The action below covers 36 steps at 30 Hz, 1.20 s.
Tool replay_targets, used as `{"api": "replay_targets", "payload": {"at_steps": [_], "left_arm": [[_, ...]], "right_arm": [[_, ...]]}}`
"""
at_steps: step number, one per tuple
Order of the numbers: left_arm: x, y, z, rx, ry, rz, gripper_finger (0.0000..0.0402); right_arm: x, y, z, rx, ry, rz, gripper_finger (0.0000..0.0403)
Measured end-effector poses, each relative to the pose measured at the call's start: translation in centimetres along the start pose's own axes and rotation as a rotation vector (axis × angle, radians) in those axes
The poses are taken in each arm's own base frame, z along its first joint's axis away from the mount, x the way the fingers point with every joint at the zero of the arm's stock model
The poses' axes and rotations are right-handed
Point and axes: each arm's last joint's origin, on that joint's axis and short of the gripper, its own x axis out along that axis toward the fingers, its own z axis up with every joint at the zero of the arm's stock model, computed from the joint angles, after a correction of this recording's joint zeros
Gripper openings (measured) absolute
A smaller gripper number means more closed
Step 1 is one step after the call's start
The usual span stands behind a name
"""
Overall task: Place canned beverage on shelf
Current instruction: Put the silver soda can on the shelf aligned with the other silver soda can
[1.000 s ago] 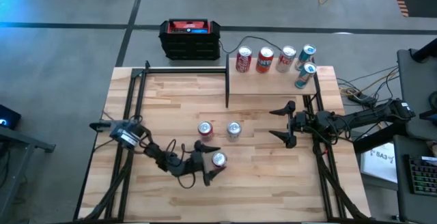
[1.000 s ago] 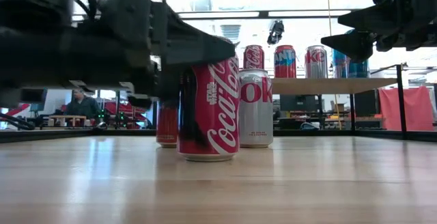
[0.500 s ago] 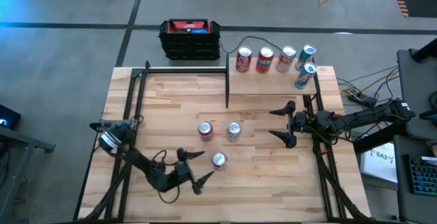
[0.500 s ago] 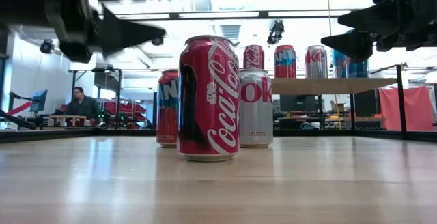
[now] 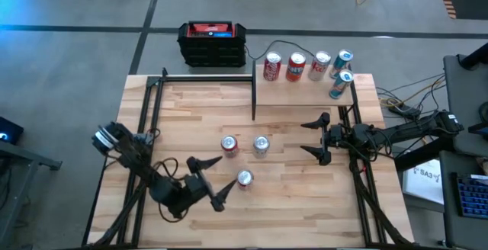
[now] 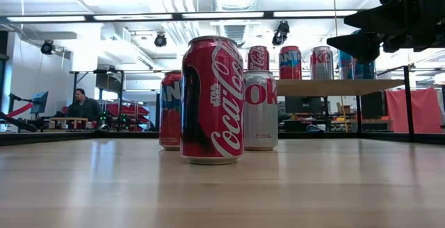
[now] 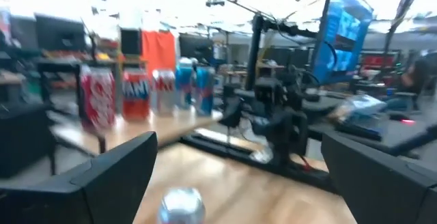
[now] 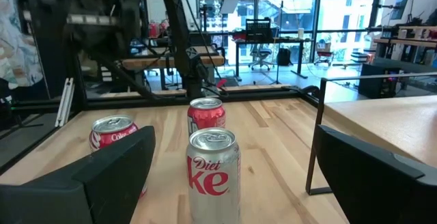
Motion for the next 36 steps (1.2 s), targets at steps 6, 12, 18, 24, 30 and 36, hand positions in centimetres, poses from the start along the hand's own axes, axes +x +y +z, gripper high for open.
{"api": "replay_targets", "payload": {"at_steps": [6, 12, 18, 24, 30, 36], "left_arm": [[2.6, -1.9, 3.5, 0.136, -0.027, 0.061, 0.0397], [6.3, -4.6, 5.3, 0.275, 0.000, 0.112, 0.0397], [9.8, -5.6, 6.3, 0.487, 0.077, 0.020, 0.0397], [11.8, -2.3, 7.4, 0.360, 0.240, -0.092, 0.0397], [11.5, 2.1, 6.9, 0.215, 0.270, -0.101, 0.0397], [8.6, 6.8, 5.1, 0.134, 0.218, -0.114, 0.0397]], "right_arm": [[0.0, 0.0, 0.0, 0.000, 0.000, 0.000, 0.0383], [0.0, 0.0, 0.0, 0.000, 0.000, 0.000, 0.0383], [0.0, 0.0, 0.0, 0.000, 0.000, 0.000, 0.0383], [0.0, 0.0, 0.0, -0.001, 0.003, 0.000, 0.0383], [0.0, 0.0, 0.0, -0.001, 0.004, 0.000, 0.0383], [0.0, 0.0, 0.0, -0.001, 0.003, 0.000, 0.0383]]}}
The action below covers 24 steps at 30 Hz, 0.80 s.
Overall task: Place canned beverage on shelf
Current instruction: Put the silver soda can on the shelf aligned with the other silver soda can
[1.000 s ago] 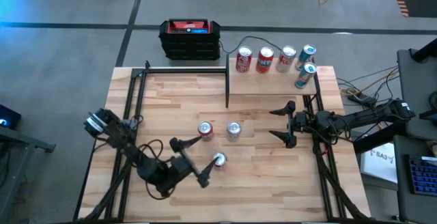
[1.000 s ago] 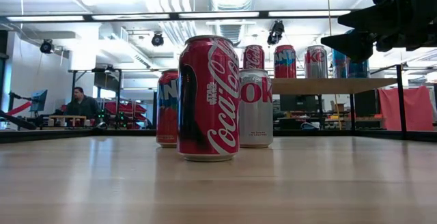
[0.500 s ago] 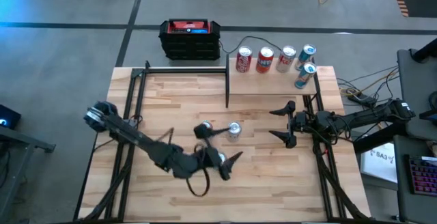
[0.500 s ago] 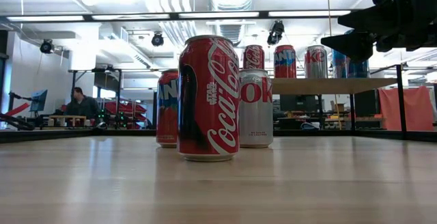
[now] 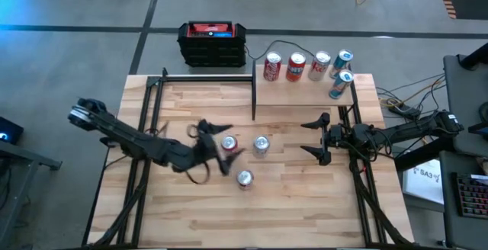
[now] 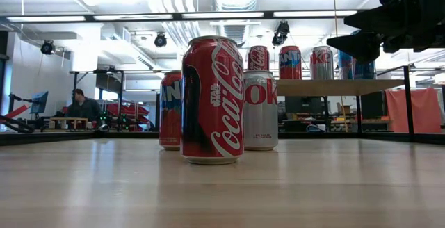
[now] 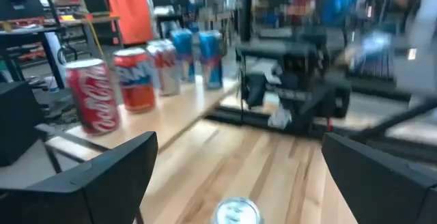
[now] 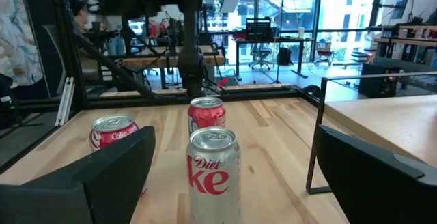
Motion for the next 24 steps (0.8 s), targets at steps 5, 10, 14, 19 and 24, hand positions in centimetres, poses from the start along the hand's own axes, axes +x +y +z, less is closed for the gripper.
{"api": "replay_targets", "payload": {"at_steps": [5, 10, 14, 19, 24], "left_arm": [[-2.8, 3.5, -1.7, -0.053, -0.043, -0.007, 0.0397], [-4.9, 6.1, -2.6, -0.087, -0.065, -0.009, 0.0399], [-6.1, 7.6, -3.3, -0.094, -0.073, -0.009, 0.0400], [-7.3, 9.1, -4.6, -0.098, -0.080, -0.009, 0.0400], [-8.5, 10.7, -5.9, -0.114, -0.094, -0.008, 0.0400]], "right_arm": [[0.0, 0.0, 0.0, 0.000, 0.001, 0.000, 0.0383], [0.0, 0.0, 0.0, 0.000, 0.000, 0.000, 0.0383], [0.0, 0.0, 0.0, 0.000, 0.000, 0.000, 0.0383], [0.0, 0.0, 0.0, 0.000, 0.000, 0.000, 0.0383], [0.0, 0.0, 0.0, 0.000, 0.000, 0.000, 0.0383]]}}
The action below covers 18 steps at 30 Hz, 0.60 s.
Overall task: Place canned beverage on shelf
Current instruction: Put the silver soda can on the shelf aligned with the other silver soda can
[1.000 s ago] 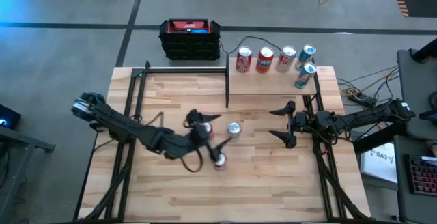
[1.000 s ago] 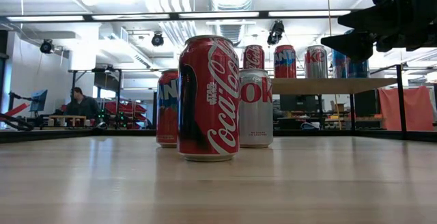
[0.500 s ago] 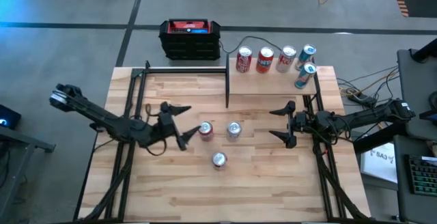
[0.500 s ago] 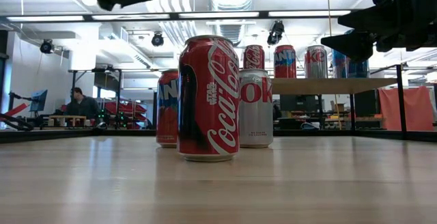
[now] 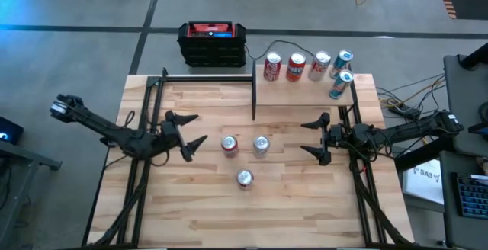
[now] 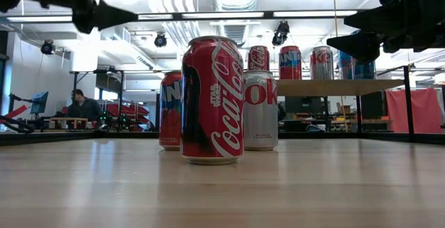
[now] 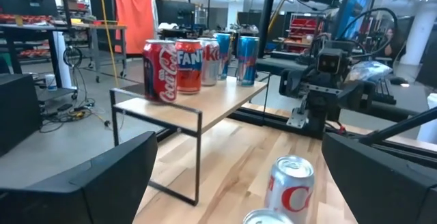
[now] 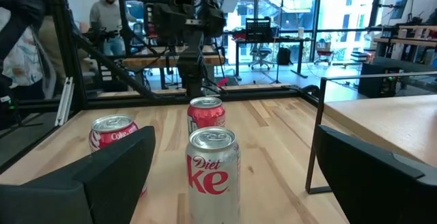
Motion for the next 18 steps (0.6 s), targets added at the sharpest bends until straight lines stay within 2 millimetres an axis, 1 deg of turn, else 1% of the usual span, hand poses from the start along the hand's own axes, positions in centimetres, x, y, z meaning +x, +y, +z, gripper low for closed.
{"api": "replay_targets", "payload": {"at_steps": [6, 13, 18], "left_arm": [[-1.4, 1.8, -1.3, -0.026, -0.022, 0.002, 0.0400], [-2.6, 3.4, -2.6, -0.056, -0.047, 0.025, 0.0400], [-3.3, 4.3, -4.3, -0.062, -0.052, 0.026, 0.0400]], "right_arm": [[0.0, 0.0, 0.0, 0.000, 0.000, 0.000, 0.0383], [0.0, 0.0, 0.0, 0.000, 0.000, 0.000, 0.0383], [0.0, 0.0, 0.0, 0.000, 0.000, 0.000, 0.0383]]}}
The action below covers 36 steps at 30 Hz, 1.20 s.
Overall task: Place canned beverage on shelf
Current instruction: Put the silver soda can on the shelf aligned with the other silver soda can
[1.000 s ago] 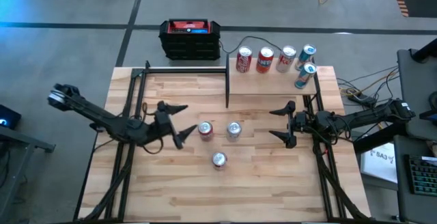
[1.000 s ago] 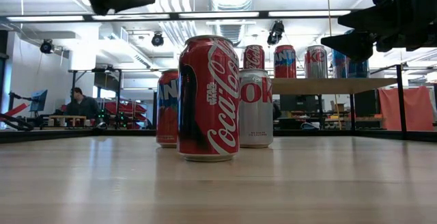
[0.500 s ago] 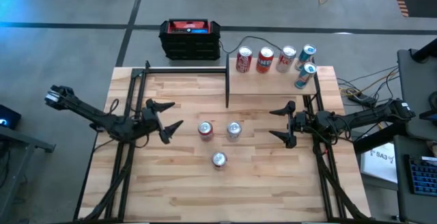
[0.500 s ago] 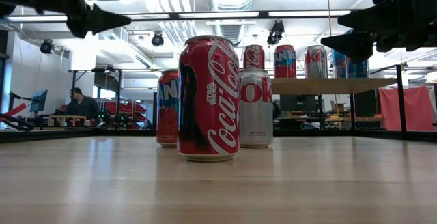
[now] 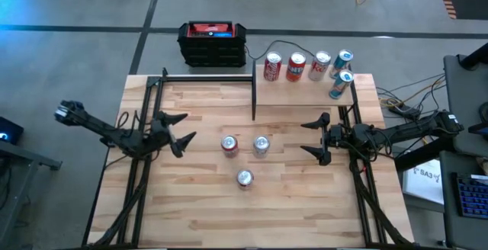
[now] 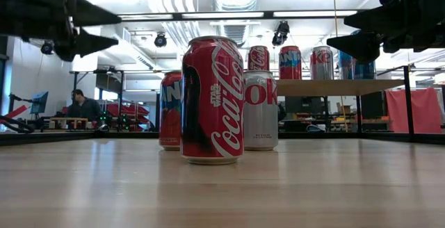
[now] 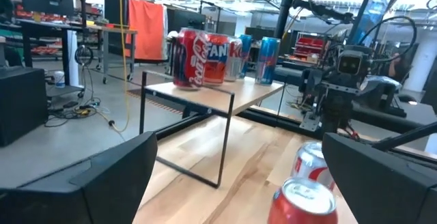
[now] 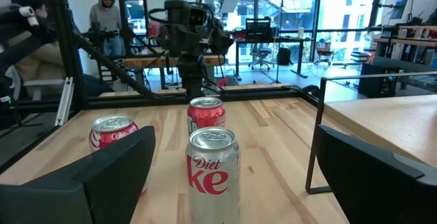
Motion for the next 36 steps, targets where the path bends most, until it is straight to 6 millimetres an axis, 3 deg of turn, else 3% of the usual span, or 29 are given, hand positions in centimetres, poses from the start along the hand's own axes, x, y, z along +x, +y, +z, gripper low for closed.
{"api": "replay_targets", "payload": {"at_steps": [3, 12, 36], "left_arm": [[-0.4, 0.6, -0.8, -0.006, -0.003, 0.001, 0.0400], [-0.7, 1.0, -0.9, -0.002, 0.013, 0.000, 0.0400], [-0.5, 0.7, -1.6, 0.062, 0.063, 0.003, 0.0400]], "right_arm": [[0.0, 0.0, 0.0, 0.000, 0.000, 0.000, 0.0383], [0.0, 0.0, 0.0, 0.000, -0.001, 0.000, 0.0383], [0.0, 0.0, 0.0, 0.000, 0.000, 0.000, 0.0383]]}}
